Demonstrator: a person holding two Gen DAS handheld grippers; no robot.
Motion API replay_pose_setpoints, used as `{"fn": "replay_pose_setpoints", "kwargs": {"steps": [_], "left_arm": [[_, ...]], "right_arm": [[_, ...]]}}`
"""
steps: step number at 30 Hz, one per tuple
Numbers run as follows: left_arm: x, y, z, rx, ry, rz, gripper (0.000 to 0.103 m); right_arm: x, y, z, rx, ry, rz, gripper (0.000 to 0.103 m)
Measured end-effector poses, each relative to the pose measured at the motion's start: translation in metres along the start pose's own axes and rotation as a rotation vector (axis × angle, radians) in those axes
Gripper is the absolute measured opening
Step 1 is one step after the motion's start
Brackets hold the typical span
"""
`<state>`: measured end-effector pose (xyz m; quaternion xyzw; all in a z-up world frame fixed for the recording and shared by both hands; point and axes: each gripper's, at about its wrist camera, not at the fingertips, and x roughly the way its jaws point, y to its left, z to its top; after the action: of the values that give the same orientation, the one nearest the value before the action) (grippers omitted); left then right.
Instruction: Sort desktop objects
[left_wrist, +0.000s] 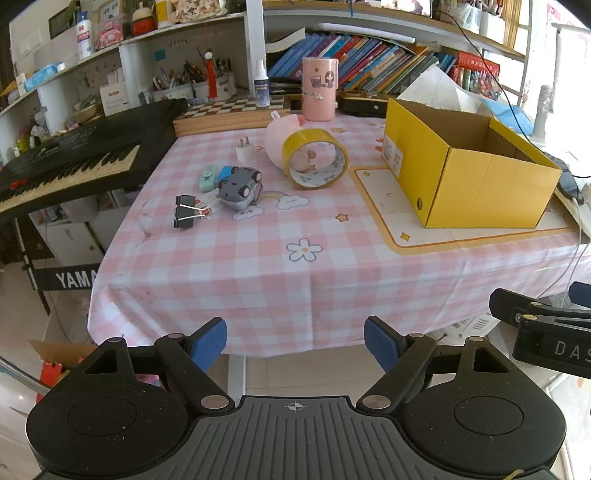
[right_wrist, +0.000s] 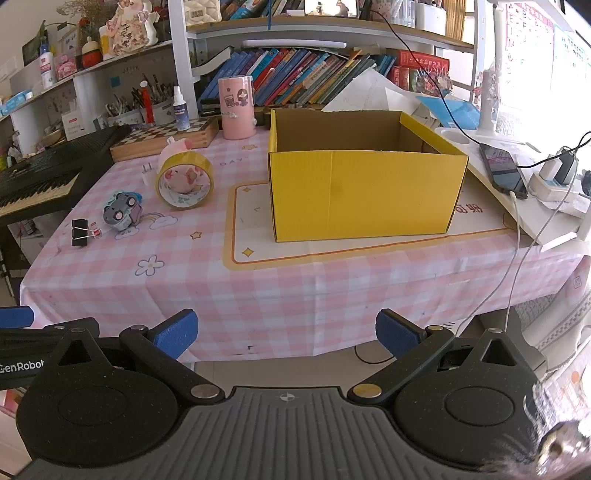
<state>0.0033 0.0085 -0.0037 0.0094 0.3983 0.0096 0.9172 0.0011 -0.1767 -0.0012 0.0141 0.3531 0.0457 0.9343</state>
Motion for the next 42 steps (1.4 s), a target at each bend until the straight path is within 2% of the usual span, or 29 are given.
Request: {"fn": "replay_pose_setpoints", "kwargs": {"steps": [24,42], "left_arm": [[0.005,0.001,0.002,0.006,0.02,0.003,0.084],[0.007,0.007,0.001,-0.011,0.027,-0.012,0.083]], "right_arm": [[0.001,0.002,0.002,-0.007,-0.007,0.001,0.103],[0.001,0.012,0.003,-0.057,-0.049,0.001,0.101]]}}
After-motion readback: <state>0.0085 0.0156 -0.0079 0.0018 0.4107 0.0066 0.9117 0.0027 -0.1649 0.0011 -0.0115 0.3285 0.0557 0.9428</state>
